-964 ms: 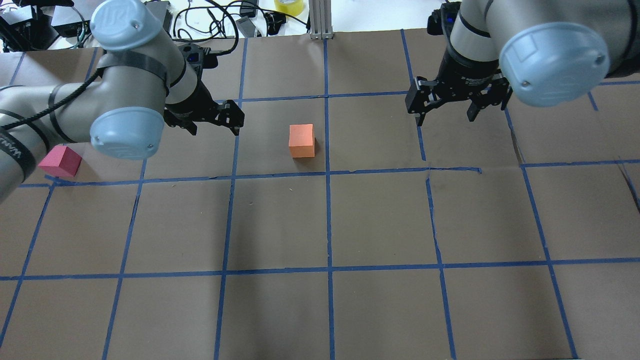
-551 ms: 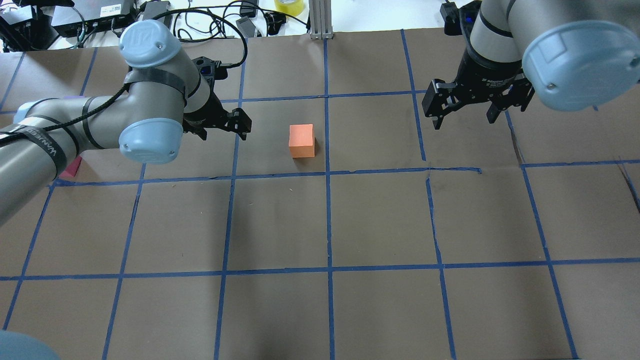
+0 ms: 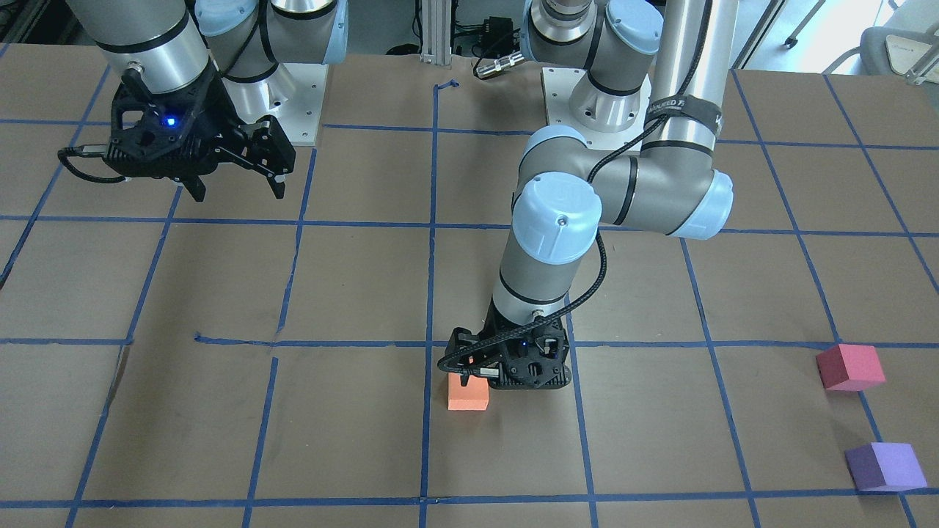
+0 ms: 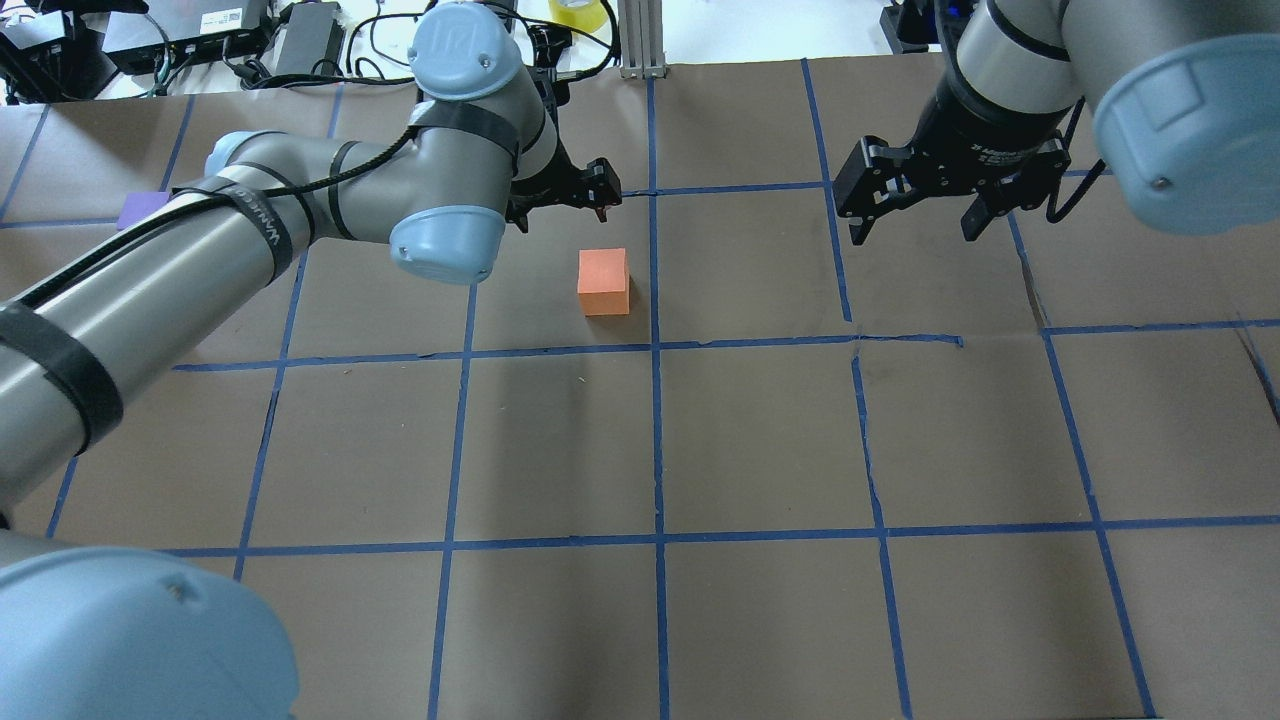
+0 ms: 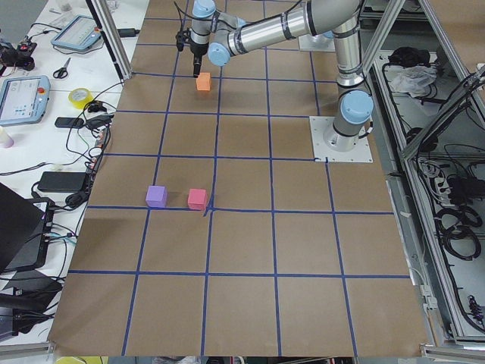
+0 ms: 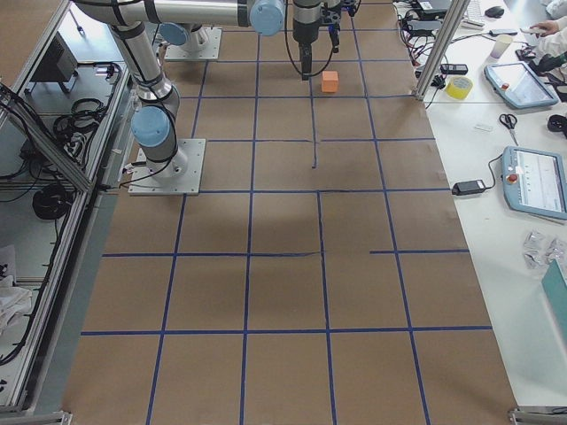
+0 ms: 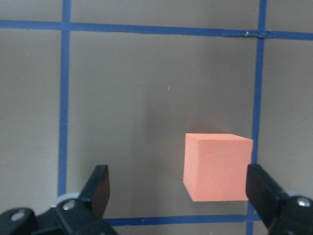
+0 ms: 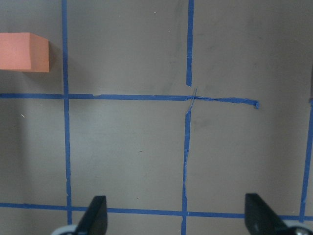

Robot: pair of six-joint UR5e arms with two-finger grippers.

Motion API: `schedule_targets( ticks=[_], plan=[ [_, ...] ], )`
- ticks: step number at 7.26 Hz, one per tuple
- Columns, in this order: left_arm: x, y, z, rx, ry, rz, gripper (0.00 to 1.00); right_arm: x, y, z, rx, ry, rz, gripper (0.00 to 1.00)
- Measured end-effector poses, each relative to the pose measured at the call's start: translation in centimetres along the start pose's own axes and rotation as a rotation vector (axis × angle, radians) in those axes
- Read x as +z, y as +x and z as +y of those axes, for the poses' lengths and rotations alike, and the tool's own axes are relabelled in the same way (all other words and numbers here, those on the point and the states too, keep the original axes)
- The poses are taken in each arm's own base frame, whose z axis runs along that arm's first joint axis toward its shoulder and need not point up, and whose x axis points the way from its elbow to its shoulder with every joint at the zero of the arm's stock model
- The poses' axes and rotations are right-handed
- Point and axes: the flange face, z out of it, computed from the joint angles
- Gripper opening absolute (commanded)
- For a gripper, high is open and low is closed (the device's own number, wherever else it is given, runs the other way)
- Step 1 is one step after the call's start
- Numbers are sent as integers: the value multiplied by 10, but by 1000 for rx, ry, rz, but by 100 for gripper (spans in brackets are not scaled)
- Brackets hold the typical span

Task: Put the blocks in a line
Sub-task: 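Move the left gripper toward the orange cube while the right arm withdraws, then lower the left gripper and grasp the orange cube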

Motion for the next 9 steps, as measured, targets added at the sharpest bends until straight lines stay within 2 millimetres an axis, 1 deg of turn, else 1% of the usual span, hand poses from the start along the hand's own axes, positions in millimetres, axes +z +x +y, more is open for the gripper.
schedule_targets(
  ticks=[2, 4, 7, 8, 9],
  plan=[
    [29, 12, 1, -1, -38, -10, 100, -5, 0, 3, 2, 8, -1, 100],
    [55, 26, 15, 32, -85, -58, 100, -12, 2, 11, 4, 3, 11, 100],
    [81, 29, 22, 55, -128, -85, 100, -15, 7, 21, 5, -25, 64, 100],
    [86, 29, 23, 56, -135, -85, 78, -15, 7, 23, 6, -35, 69, 100],
    [88, 29, 23, 57, -137, -85, 31, -17, 7, 25, 5, -39, 72, 100]
  ],
)
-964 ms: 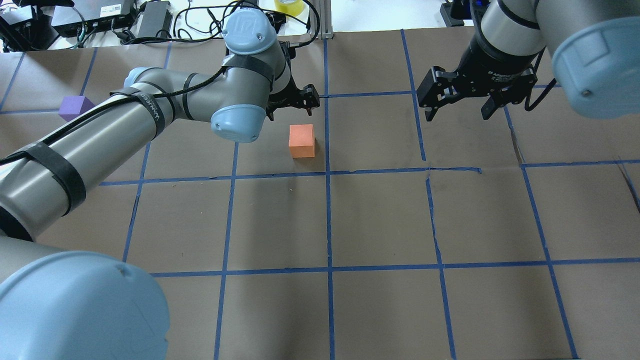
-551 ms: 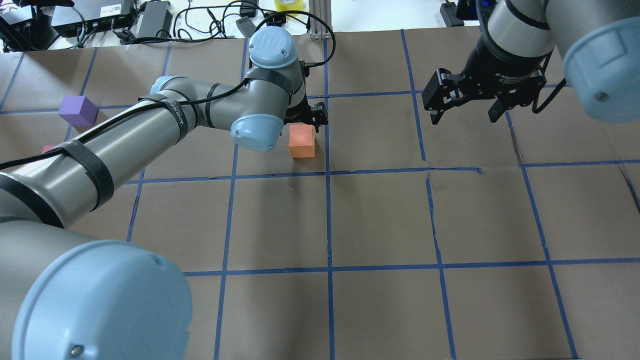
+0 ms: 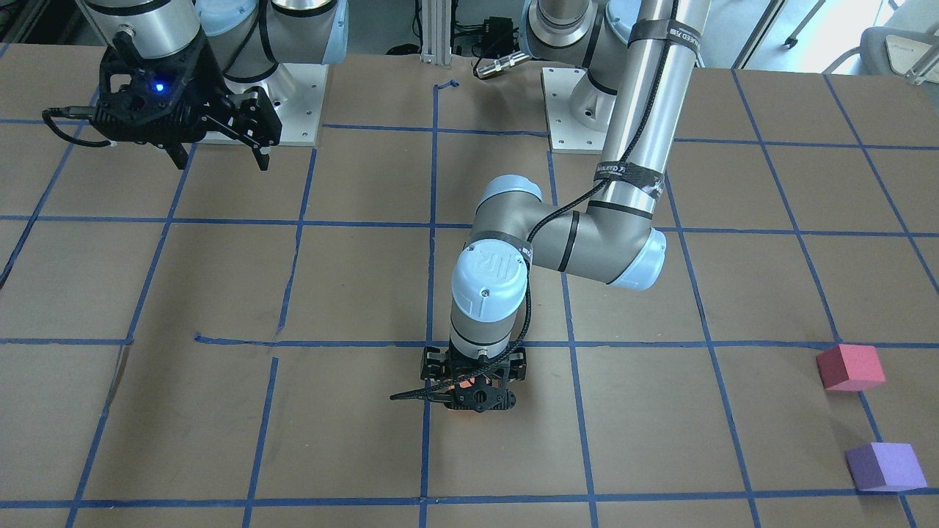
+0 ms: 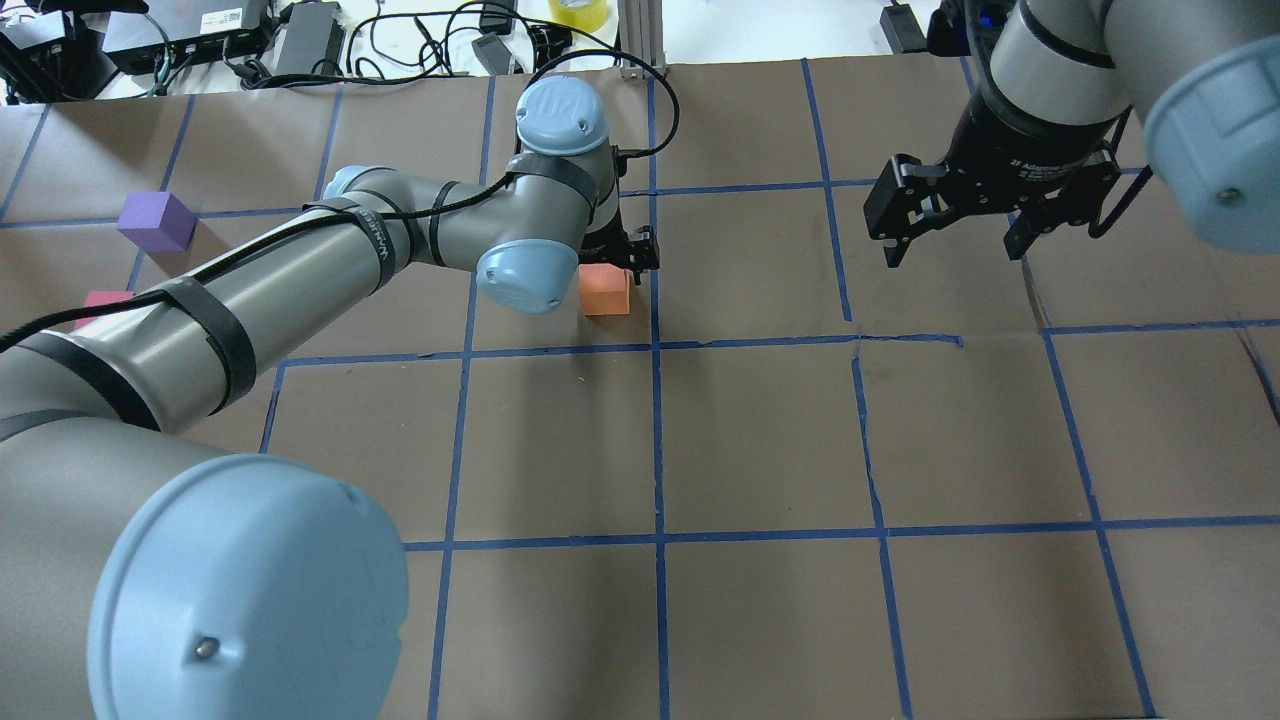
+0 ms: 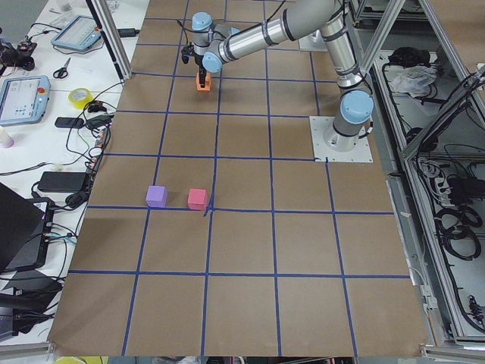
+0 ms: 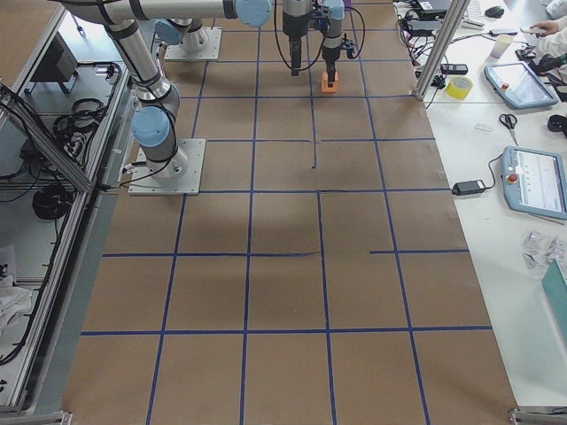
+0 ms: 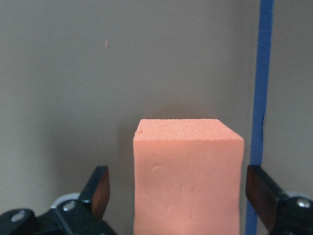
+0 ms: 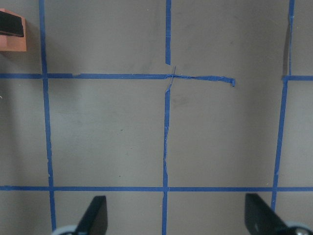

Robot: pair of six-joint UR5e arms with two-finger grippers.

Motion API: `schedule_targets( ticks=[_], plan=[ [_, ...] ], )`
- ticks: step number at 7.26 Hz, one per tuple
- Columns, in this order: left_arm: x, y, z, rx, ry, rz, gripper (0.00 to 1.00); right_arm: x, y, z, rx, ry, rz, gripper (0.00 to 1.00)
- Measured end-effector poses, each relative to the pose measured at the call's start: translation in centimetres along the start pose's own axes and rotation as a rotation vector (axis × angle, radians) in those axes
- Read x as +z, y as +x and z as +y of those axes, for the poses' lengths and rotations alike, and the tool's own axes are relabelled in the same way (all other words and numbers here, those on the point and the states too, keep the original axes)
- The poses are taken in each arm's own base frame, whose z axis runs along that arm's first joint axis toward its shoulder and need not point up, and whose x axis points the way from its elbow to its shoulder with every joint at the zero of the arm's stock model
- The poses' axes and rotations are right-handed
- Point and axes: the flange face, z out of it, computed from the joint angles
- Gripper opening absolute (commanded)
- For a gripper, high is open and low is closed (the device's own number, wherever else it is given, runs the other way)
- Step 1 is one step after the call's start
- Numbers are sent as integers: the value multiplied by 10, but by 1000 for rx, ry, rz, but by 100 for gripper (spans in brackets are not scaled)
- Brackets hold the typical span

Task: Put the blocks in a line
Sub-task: 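Lower the left gripper and grasp the orange cube, then carry the orange cube with the left gripper toward the purple cube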

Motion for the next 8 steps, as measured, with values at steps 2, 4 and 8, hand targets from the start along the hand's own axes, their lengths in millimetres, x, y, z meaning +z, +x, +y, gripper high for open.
schedule_targets(
  ticks=[2, 4, 8],
  plan=[
    [2, 0, 0, 3, -2, 1, 4, -4, 4, 8, -2, -15, 47, 100],
    [0, 0, 0, -1, -1, 2, 0, -6, 5, 11, -1, -17, 74, 100],
    [-30, -112, -45, 15, 9, -38, 0, -8, -4, 10, 13, -7, -12, 100]
  ],
)
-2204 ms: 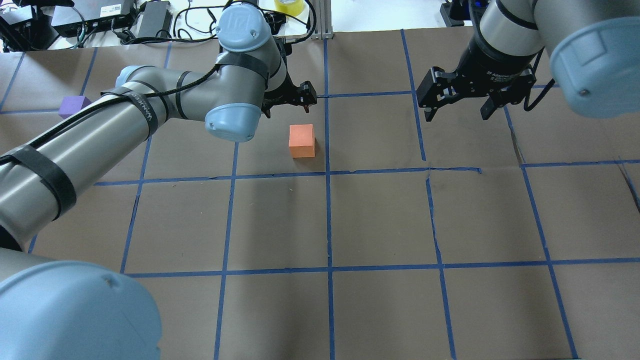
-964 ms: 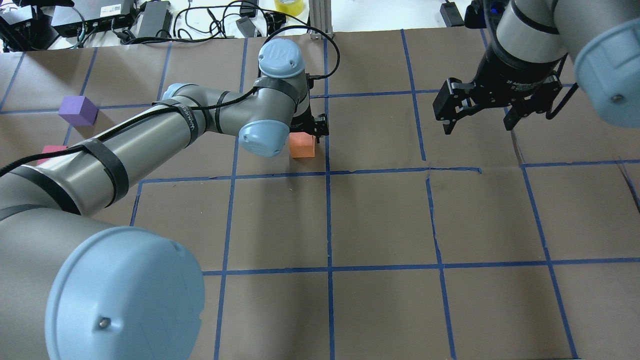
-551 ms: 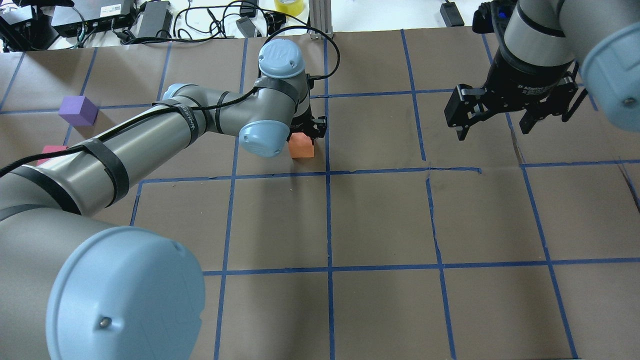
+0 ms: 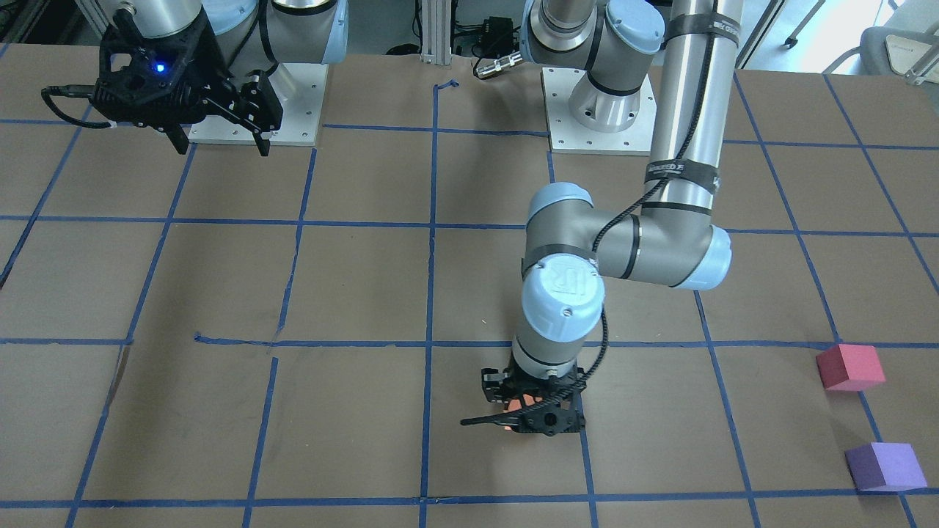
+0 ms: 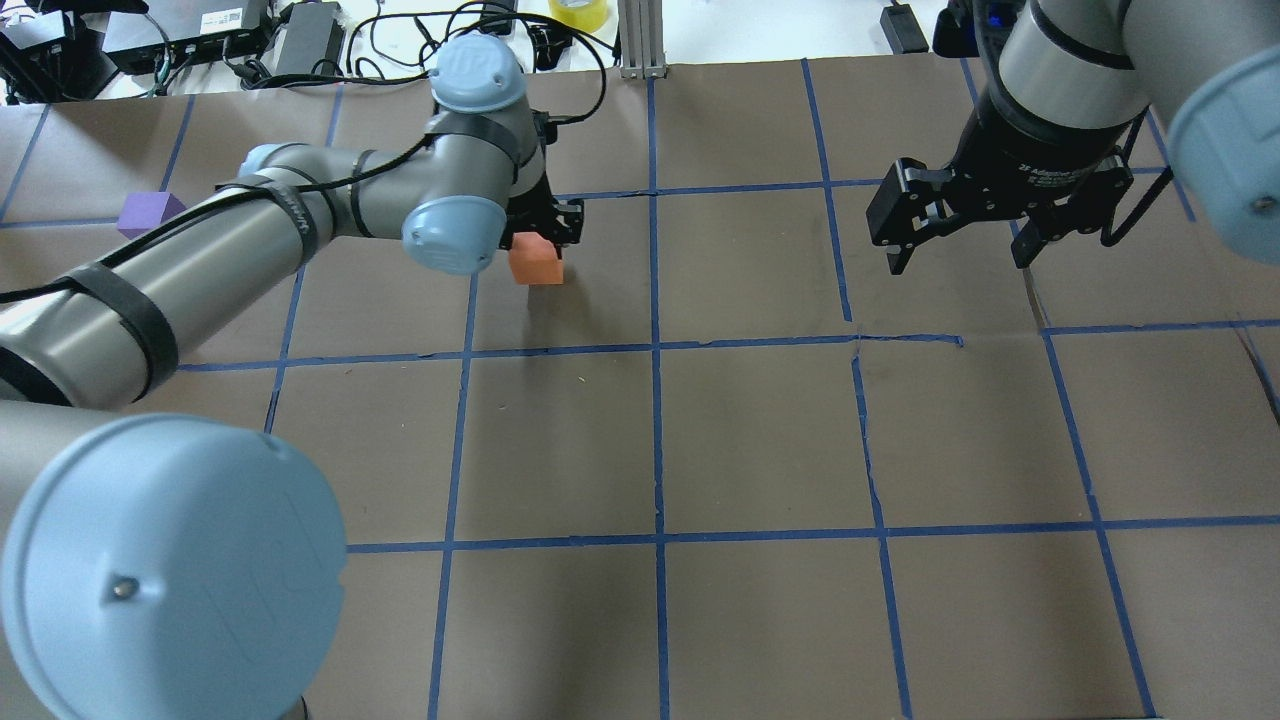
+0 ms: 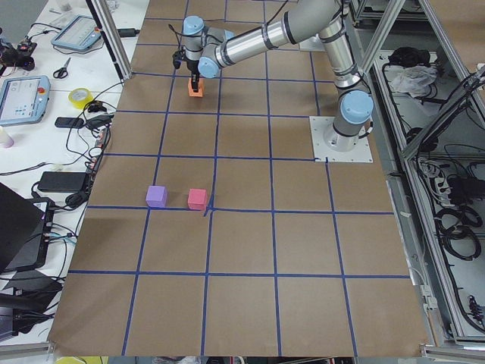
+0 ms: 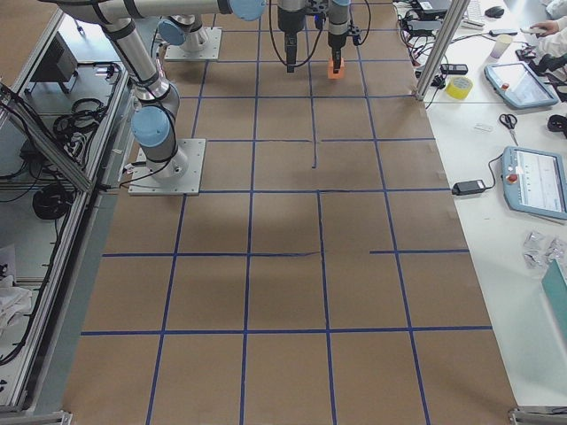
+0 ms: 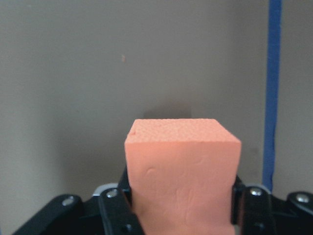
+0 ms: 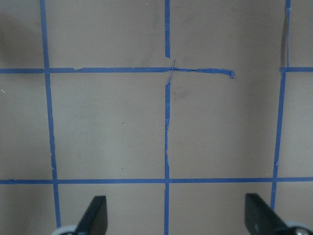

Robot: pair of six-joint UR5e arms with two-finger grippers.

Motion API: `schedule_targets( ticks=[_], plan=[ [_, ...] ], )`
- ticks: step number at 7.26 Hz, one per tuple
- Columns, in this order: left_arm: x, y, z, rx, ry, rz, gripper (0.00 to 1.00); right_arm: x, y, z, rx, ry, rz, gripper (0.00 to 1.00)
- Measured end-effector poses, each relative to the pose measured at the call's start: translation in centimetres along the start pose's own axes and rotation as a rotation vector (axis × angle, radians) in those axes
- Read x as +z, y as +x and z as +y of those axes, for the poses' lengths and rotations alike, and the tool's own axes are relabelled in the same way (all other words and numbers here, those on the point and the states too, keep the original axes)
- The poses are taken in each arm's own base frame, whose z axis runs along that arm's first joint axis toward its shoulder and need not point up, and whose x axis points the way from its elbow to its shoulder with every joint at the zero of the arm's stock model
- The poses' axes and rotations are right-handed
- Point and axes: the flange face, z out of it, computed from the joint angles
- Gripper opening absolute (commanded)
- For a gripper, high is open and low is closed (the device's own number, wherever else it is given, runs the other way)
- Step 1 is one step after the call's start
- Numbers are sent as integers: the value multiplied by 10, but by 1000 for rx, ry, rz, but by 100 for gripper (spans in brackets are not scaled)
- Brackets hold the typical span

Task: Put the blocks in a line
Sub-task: 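Carry the orange cube with the left gripper toward the purple cube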

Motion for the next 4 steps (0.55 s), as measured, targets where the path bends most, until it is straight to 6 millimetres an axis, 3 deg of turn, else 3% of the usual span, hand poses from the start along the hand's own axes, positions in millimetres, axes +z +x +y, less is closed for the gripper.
schedule_targets(
  ticks=[2, 4],
  plan=[
    [-26, -114, -17, 52, 6, -28, 0, 5, 1, -2, -2, -11, -7, 100],
    [-43, -226, -22, 124, 10, -51, 0, 7, 3, -3, 4, -12, 3, 100]
  ],
)
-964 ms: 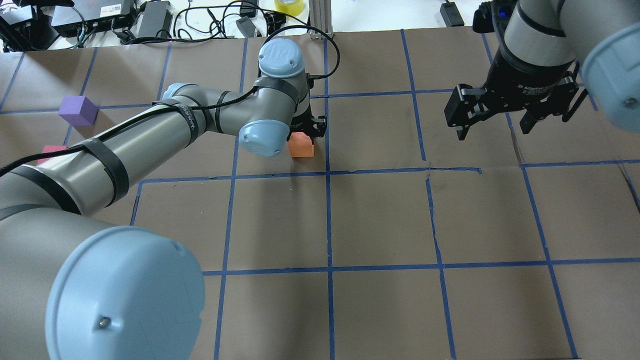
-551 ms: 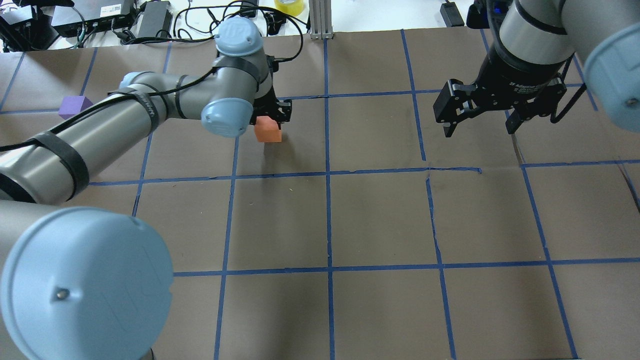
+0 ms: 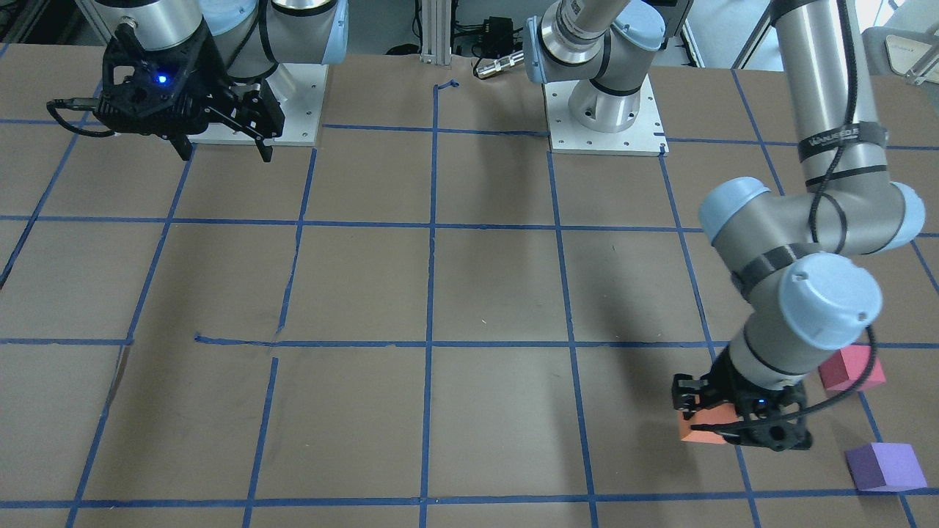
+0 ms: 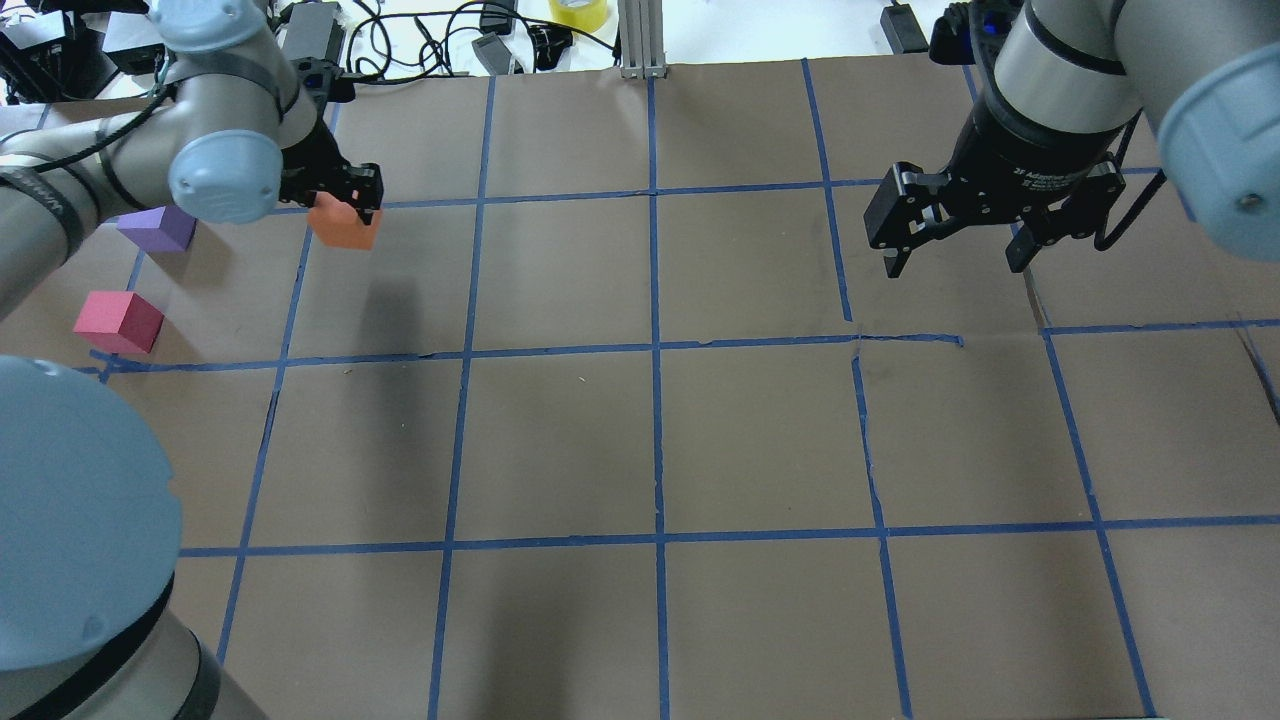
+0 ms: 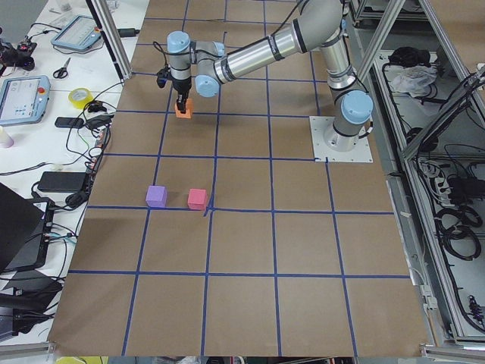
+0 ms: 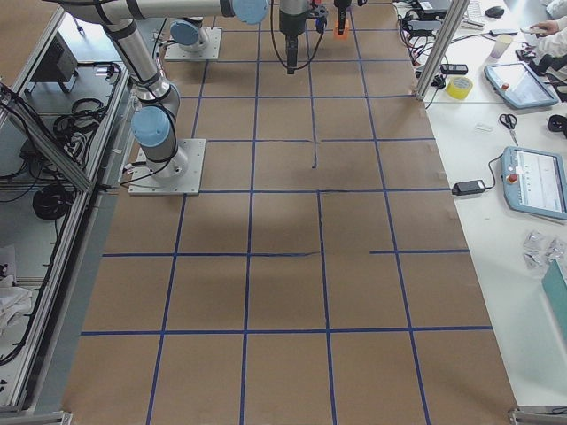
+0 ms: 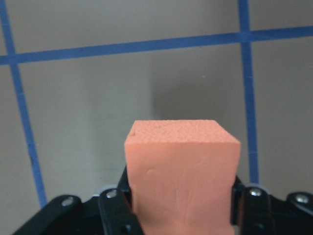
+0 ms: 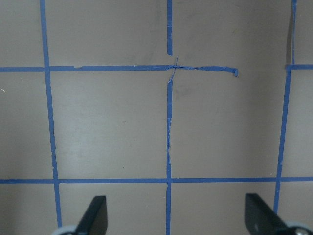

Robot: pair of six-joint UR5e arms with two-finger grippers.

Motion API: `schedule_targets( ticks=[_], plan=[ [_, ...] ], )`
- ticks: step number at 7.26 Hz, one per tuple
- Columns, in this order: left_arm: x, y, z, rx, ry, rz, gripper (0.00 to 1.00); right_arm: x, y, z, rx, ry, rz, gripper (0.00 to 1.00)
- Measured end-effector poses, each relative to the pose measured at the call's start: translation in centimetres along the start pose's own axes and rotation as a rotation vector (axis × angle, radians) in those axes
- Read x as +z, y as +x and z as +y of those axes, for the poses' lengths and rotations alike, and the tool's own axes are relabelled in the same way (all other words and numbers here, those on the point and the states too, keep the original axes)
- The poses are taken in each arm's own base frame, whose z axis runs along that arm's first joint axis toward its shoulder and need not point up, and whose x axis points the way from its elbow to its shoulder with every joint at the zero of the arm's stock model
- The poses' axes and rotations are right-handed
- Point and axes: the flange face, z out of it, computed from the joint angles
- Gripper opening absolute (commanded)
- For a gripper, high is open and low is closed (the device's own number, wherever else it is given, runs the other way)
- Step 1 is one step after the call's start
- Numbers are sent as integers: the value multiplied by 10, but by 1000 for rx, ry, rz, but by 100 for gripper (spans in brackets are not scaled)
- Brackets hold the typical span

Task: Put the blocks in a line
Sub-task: 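Carry the orange cube with the left gripper toward the purple cube, then lower the orange cube between the purple and pink cubes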

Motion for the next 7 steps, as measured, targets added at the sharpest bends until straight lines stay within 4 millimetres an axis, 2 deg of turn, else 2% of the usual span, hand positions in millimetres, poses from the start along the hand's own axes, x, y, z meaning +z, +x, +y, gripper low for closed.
schedule_targets(
  ticks=[2, 3, 4, 5, 6, 7],
  plan=[
    [3, -145, 30, 29, -9, -17, 0, 0, 0, 0, 1, -2, 2, 100],
    [4, -193, 42, -3, -3, -26, 0, 1, 0, 0, 2, -2, 3, 100],
    [3, -221, 43, -24, 13, -36, 0, 1, 1, 0, 2, -2, 3, 100],
    [-2, -240, 37, -35, 39, -39, 0, 1, 1, 0, 3, -2, 3, 100],
    [1, -251, 30, -41, 54, -30, 0, 1, 1, 0, 3, -3, 4, 100],
    [15, -259, 28, -47, 48, -14, 0, 1, 1, 0, 3, -2, 4, 100]
  ],
)
